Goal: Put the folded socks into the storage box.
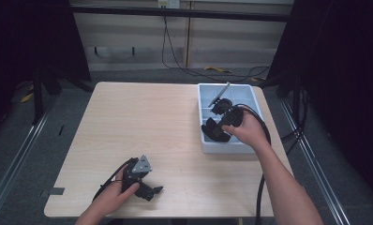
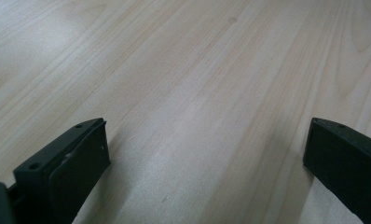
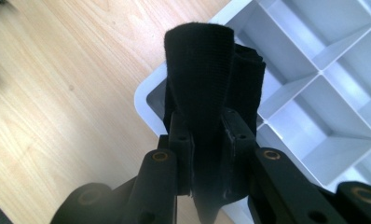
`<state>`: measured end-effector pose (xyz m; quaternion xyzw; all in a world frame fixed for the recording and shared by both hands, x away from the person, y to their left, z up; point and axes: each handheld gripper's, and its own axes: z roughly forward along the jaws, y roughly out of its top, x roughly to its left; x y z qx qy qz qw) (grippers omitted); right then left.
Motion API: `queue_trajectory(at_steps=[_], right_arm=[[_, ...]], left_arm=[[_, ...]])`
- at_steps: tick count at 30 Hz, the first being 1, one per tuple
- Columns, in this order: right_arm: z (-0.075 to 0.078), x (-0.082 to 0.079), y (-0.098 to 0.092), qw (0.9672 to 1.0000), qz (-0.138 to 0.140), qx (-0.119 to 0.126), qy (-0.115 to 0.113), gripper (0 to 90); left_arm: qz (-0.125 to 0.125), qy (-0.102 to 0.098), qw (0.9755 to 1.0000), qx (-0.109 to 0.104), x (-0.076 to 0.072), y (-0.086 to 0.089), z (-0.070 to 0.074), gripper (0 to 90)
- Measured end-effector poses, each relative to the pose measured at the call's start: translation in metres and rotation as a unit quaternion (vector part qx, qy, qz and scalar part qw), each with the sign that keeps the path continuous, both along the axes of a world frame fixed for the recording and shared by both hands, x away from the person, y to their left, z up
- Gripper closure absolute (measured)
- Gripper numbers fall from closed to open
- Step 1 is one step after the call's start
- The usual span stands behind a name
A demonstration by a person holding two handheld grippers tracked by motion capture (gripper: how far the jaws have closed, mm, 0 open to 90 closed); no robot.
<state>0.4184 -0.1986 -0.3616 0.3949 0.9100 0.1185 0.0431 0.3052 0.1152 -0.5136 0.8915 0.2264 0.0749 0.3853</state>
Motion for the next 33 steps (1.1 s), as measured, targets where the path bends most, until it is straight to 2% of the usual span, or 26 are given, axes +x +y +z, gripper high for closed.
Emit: queue_trajectory(at_steps=[10,17,23,30,33], right_arm=[[-0.013,0.007,-0.002,0.9995,-0.017,0.015,0.020,76.9],[-0.020,0.009,0.001,0.9994,-0.018,0.010,0.029,76.9],[-0.032,0.011,0.001,0.9989,-0.021,0.009,0.041,76.8],[-0.035,0.014,-0.001,0.9983,-0.025,0.013,0.051,76.3],[-0.032,0.014,-0.002,0.9981,-0.027,0.019,0.051,73.4]], left_arm=[[0.000,0.000,1.0000,0.000,0.000,0.000,0.000,0.0],[0.000,0.000,1.0000,0.000,0.000,0.000,0.000,0.0],[0.000,0.000,1.0000,0.000,0.000,0.000,0.000,0.0],[0.000,0.000,1.0000,0.000,0.000,0.000,0.000,0.0],[0.000,0.000,1.0000,0.000,0.000,0.000,0.000,0.0]])
